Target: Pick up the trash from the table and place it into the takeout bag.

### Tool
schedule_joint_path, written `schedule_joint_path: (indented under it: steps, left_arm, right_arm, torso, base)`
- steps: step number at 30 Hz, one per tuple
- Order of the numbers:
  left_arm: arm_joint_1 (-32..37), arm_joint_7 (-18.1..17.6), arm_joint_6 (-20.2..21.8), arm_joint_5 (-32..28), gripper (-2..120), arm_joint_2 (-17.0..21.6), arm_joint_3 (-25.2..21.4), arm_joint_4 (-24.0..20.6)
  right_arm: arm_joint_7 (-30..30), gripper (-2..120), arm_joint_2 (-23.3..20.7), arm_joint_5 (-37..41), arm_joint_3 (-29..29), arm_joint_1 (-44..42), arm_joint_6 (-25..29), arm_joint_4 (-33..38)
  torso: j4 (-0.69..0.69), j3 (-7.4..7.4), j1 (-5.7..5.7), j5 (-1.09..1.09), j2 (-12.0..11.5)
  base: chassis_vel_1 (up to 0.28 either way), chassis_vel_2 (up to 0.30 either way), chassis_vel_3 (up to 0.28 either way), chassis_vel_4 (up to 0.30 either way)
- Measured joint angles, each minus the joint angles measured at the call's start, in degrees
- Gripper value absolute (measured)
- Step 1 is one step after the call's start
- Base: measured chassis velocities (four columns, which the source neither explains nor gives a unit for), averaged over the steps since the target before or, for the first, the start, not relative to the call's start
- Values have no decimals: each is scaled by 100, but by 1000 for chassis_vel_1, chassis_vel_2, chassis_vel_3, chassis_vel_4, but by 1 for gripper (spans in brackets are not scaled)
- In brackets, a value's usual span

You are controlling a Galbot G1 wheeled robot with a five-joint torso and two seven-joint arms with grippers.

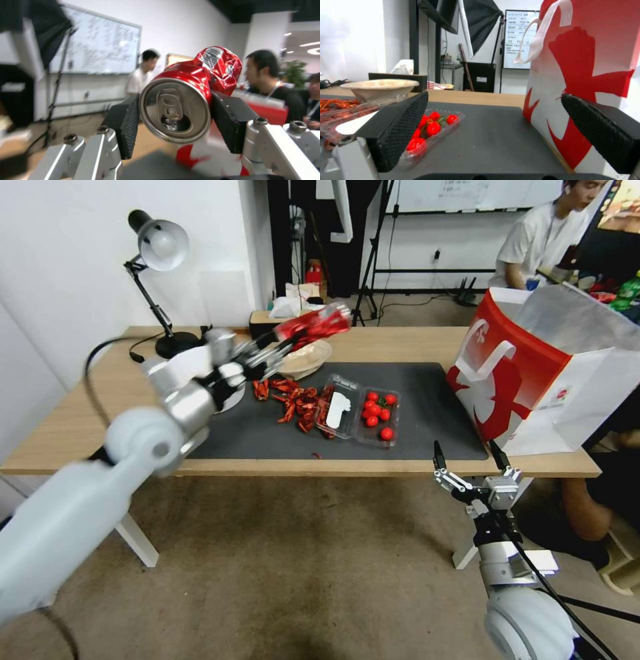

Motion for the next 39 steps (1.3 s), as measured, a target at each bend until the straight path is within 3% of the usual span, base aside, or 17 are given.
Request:
schedule_joint_path:
  steps: [4,5,7,8,10,11,24,27,29,30,32,34,39]
  left_arm:
    - [-1357,-42,-7,-154,49,-690,1117,576]
    - [-1357,-42,-7,-154,49,-690,1117,576]
    - [-2012,-120,-6,-280,49,-1257,1728,950]
    - [-2311,-159,-7,-352,49,-1592,1971,1152]
    - [-2479,-190,-7,-391,49,-1795,2107,1266]
    - [-2757,-238,-11,-463,49,-2140,2332,1466]
    - [-3832,-566,116,-1101,49,-3521,3164,2809]
    - [-3969,-556,119,-1126,49,-4121,3371,3297]
    - [-3979,-550,119,-1128,49,-4190,3388,3341]
    - [-4015,-529,122,-1143,49,-4457,3459,3539]
    - [-4029,-516,122,-1147,49,-4551,3487,3625]
    - [-4072,-428,122,-1147,49,-4781,3609,4007]
    - [-4086,-296,114,-1114,49,-4794,3740,4647]
  right_arm:
    - [18,100,33,-7,94,-91,-2,2]
    - [18,100,33,-7,94,-91,-2,2]
    - [27,100,95,-53,145,-184,-3,12]
    - [32,100,127,-76,180,-245,-3,28]
    - [35,100,142,-88,196,-278,-3,37]
    - [38,100,157,-103,203,-304,-3,46]
    - [36,100,246,-185,158,-232,-22,37]
    - [33,100,259,-188,150,-212,-26,34]
    - [33,100,259,-188,150,-211,-27,34]
    - [33,100,259,-190,153,-212,-27,39]
    - [32,100,259,-190,154,-214,-27,46]
    - [34,100,258,-191,172,-237,-28,107]
    - [34,100,257,-190,194,-273,-29,168]
  torso:
    - [-5,0,0,2,0]
    - [-5,0,0,2,0]
    - [2,0,1,2,-1]
    - [0,1,1,1,-1]
    - [-2,0,1,2,-1]
    - [-6,0,1,5,-1]
    - [2,0,1,2,-1]
    - [1,0,1,2,-1]
    - [0,0,1,3,-1]
    - [-3,0,0,4,-1]
    - [-3,-1,0,3,-1]
    - [-6,-1,0,4,0]
    - [2,-1,1,0,0]
  base:
    - [0,0,0,0]
    - [0,0,0,0]
    - [0,0,0,0]
    - [0,0,0,0]
    - [0,0,0,0]
    - [0,0,0,0]
    - [0,0,0,0]
    - [0,0,0,0]
    - [0,0,0,0]
    - [0,0,0,0]
    - [0,0,0,0]
    - [0,0,0,0]
    - [0,0,0,0]
